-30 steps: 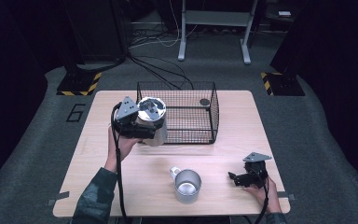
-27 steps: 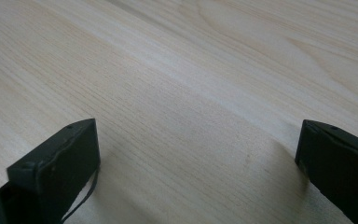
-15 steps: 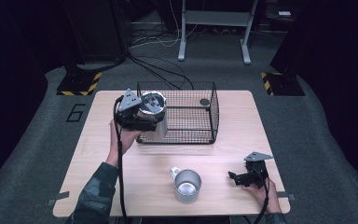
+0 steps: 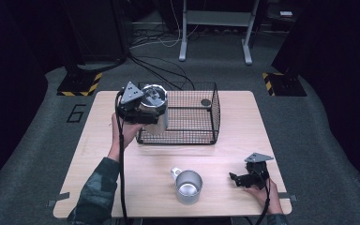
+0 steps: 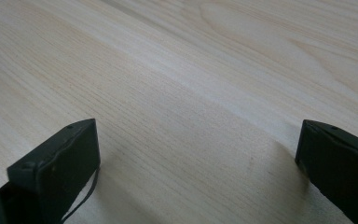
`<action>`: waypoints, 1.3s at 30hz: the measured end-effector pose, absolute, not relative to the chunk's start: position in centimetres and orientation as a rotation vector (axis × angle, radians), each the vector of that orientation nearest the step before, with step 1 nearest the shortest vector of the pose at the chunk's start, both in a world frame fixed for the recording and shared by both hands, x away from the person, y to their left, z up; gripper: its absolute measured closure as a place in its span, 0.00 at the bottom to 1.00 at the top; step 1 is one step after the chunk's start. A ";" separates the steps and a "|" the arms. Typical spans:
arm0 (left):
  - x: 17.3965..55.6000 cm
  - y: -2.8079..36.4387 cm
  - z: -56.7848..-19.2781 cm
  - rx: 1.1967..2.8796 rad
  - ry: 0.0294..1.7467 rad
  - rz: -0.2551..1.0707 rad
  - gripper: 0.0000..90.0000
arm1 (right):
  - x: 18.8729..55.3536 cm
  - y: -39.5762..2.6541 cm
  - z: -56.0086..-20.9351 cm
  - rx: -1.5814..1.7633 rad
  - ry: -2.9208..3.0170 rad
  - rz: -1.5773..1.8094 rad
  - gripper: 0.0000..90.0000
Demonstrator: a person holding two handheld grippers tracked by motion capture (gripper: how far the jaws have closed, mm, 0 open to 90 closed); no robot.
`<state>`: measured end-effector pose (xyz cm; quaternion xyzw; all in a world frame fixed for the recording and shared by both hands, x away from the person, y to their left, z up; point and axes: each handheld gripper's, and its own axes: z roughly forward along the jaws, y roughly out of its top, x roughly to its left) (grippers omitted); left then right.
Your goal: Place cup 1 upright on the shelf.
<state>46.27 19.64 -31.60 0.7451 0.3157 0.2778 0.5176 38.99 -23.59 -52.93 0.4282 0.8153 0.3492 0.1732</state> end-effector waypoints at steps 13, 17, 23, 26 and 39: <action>48.3 19.2 -31.3 1.791 0.777 0.687 0.04 | 39.0 -23.5 -53.0 1.212 2.304 0.977 0.00; 49.1 19.1 -31.5 1.793 0.789 0.687 0.04 | 39.0 -23.5 -53.0 1.209 2.306 0.975 0.00; 50.4 18.6 -31.7 1.796 0.814 0.685 0.04 | 39.0 -23.5 -53.0 1.206 2.305 0.972 0.00; 51.1 18.4 -31.8 1.802 0.821 0.691 0.04 | 39.0 -23.5 -53.0 1.204 2.305 0.972 0.00; 53.7 17.7 -33.5 1.820 0.878 0.682 0.04 | 39.0 -23.5 -53.0 1.202 2.307 0.966 0.00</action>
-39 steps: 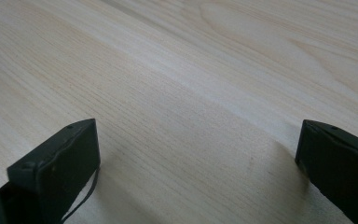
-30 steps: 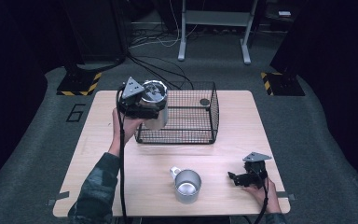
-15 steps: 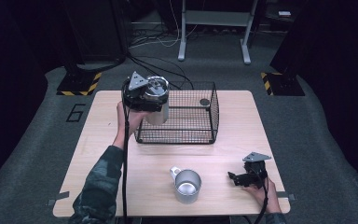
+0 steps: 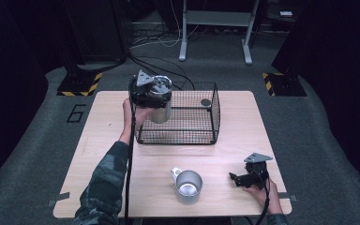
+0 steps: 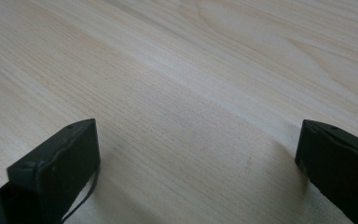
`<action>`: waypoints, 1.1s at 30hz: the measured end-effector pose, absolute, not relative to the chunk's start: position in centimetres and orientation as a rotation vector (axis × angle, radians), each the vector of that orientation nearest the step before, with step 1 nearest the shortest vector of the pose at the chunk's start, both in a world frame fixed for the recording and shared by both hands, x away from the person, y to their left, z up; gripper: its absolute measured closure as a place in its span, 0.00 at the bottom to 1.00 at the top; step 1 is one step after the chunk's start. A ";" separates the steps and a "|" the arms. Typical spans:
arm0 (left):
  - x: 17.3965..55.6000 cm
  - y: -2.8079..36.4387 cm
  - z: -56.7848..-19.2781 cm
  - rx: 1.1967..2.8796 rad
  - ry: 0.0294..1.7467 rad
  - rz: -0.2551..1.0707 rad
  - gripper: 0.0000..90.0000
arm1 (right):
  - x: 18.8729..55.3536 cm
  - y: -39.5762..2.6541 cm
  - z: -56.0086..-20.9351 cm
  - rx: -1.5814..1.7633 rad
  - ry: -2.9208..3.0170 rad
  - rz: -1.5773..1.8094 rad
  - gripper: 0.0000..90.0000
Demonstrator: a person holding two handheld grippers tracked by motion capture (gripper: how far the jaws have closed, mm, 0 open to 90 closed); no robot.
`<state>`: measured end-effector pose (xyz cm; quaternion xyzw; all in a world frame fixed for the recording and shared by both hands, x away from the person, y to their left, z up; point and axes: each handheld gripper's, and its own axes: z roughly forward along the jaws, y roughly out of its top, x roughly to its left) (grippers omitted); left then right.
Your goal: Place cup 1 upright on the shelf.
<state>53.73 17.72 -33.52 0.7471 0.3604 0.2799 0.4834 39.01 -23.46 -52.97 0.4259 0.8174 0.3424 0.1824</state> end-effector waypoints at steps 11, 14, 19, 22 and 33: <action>55.3 17.4 -35.2 1.841 0.943 0.653 0.04 | 39.0 -23.4 -53.0 1.204 2.306 0.968 0.00; 55.6 17.1 -35.5 1.853 0.948 0.652 0.04 | 39.0 -23.5 -53.0 1.203 2.307 0.968 0.00; 56.2 16.7 -36.2 1.865 0.971 0.642 0.04 | 39.0 -23.5 -53.0 1.202 2.307 0.968 0.00; 56.4 16.6 -36.6 1.863 0.988 0.633 0.04 | 39.0 -23.4 -53.0 1.209 2.305 0.968 0.00; 57.3 16.0 -37.8 1.900 1.018 0.610 0.04 | 38.9 -23.4 -53.0 1.220 2.302 0.970 0.00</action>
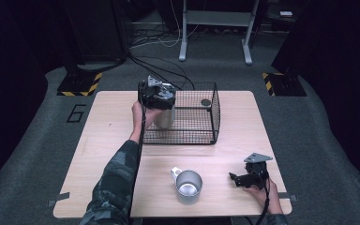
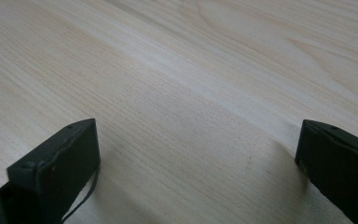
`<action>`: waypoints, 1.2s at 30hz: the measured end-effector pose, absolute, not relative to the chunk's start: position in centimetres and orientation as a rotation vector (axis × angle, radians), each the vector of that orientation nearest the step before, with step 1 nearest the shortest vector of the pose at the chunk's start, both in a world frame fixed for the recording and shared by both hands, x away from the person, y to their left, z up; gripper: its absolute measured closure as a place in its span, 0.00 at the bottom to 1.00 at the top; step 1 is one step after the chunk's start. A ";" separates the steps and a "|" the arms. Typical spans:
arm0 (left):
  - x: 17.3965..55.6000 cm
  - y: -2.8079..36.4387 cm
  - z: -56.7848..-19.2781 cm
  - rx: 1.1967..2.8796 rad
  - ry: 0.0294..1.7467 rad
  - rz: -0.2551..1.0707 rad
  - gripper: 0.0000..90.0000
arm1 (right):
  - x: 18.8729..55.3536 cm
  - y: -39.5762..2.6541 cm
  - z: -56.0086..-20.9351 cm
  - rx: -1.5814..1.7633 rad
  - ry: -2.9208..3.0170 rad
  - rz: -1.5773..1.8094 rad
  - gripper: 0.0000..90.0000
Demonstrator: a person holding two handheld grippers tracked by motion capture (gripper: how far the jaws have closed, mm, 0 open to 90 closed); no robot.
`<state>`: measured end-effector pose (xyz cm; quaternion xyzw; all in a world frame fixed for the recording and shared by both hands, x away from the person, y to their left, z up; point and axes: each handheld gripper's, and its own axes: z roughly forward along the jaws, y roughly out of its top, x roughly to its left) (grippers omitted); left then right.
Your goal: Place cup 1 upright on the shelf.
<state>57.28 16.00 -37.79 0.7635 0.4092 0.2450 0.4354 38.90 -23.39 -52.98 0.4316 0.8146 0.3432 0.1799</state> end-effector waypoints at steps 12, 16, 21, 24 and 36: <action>57.9 15.7 -38.7 1.949 1.056 0.596 0.04 | 38.9 -23.4 -52.9 1.212 2.312 0.979 0.00; 58.0 15.7 -38.9 1.957 1.071 0.596 0.04 | 38.9 -23.3 -52.9 1.216 2.312 0.980 0.00; 58.2 15.7 -39.3 1.963 1.085 0.587 0.04 | 39.0 -23.5 -53.0 1.191 2.317 0.966 0.00; 58.3 15.9 -39.4 1.983 1.085 0.582 0.04 | 39.0 -23.5 -53.0 1.196 2.313 0.971 0.00; 58.2 16.2 -39.9 1.976 1.116 0.565 0.04 | 39.0 -23.5 -53.0 1.198 2.314 0.972 0.00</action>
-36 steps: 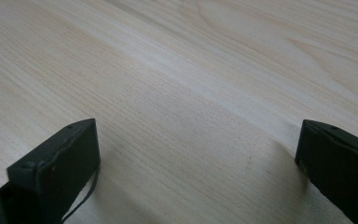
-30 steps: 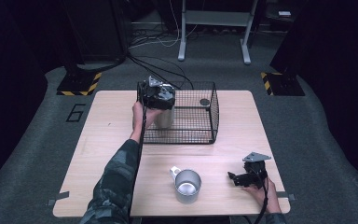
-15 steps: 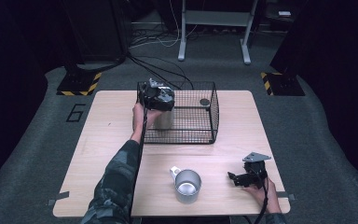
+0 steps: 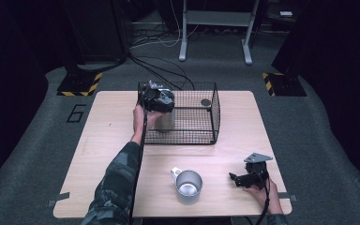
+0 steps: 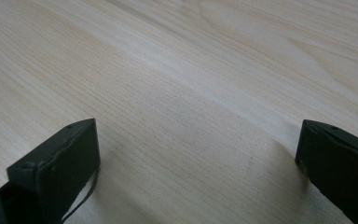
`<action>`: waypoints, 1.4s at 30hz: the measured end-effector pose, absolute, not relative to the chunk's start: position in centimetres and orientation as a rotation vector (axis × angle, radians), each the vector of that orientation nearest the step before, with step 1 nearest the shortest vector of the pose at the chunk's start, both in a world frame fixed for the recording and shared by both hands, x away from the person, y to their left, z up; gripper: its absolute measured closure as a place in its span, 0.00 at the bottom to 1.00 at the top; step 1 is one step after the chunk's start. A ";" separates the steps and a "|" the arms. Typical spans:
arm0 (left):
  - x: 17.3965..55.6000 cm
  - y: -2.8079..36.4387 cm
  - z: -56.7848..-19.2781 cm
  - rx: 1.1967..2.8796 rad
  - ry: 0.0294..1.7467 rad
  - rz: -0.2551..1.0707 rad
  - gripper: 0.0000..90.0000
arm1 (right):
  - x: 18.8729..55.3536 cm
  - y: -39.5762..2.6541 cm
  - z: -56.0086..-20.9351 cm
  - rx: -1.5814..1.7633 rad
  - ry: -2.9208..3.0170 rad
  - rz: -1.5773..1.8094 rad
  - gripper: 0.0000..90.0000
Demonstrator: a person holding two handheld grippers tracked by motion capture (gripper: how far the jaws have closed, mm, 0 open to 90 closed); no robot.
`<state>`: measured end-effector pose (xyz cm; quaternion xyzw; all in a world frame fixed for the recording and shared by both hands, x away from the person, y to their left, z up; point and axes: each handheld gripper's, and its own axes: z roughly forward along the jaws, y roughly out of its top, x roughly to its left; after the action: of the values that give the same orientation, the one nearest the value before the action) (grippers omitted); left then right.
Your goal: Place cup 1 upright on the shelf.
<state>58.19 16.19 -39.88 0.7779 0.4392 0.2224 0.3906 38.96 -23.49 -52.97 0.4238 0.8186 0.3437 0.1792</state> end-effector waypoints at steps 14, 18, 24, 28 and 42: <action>58.0 16.3 -39.9 1.985 1.121 0.541 0.03 | 39.0 -23.5 -53.0 1.191 2.316 0.968 0.00; 57.9 16.4 -39.8 1.981 1.113 0.547 0.03 | 39.0 -23.5 -53.0 1.203 2.309 0.975 0.00; 57.5 16.4 -38.9 1.929 1.108 0.559 0.02 | 39.0 -23.5 -53.0 1.203 2.309 0.978 0.00; 56.9 16.7 -38.1 1.937 1.098 0.562 0.01 | 38.9 -23.5 -53.0 1.206 2.308 0.977 0.00; 52.8 17.6 -35.8 1.964 1.016 0.578 0.00 | 39.0 -23.5 -53.0 1.192 2.315 0.968 0.00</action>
<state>52.85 17.55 -35.79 0.7817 0.4046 0.2299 0.4152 38.98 -23.48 -52.97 0.4220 0.8196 0.3426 0.1809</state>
